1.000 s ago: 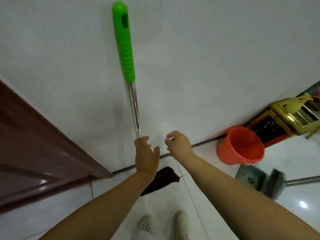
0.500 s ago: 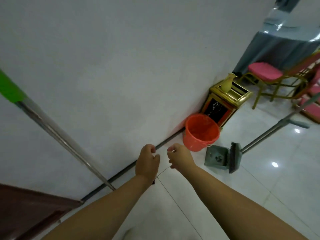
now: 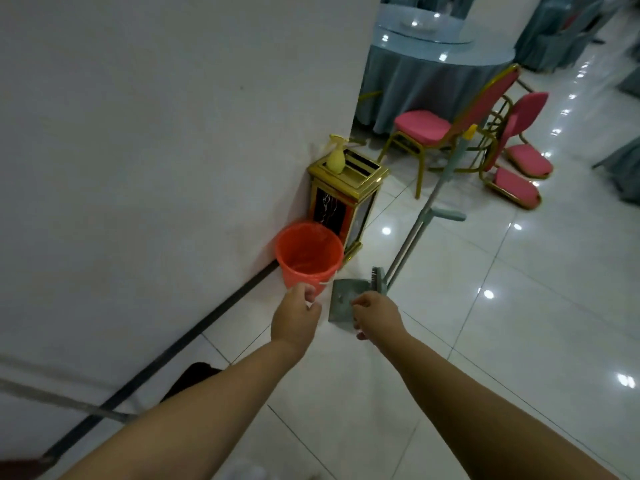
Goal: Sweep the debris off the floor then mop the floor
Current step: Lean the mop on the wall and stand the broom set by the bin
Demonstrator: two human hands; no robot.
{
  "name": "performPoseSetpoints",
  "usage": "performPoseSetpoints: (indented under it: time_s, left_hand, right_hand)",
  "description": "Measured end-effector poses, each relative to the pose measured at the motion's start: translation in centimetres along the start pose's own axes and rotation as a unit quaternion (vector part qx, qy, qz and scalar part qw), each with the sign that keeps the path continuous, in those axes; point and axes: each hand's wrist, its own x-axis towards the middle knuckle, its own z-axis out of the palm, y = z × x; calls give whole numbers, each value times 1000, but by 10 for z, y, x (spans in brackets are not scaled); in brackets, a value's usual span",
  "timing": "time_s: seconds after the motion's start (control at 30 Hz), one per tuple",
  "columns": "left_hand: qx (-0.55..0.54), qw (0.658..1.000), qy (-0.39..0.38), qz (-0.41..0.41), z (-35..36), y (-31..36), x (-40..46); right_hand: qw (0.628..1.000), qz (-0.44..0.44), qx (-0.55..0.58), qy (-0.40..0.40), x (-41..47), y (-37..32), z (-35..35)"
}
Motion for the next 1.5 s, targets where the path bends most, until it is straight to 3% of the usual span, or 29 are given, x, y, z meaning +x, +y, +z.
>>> performPoseSetpoints:
  time_s: [0.37,0.93,1.23,1.5]
  left_hand:
    - [26,998,-50,15,87,69,61]
    - [-23,992,-106,60,208,208,274]
    - [-67,991,-100,52,253,251,327]
    - [-76,994,-73,24,300,277,343]
  right_hand:
    - [995,8,84,55,76,56,-98]
    - [985,45,100,133,285,42,-250]
    - [992,16,-70,105,371,66,-279]
    - [975,-57,-217,-7,443,95,-305]
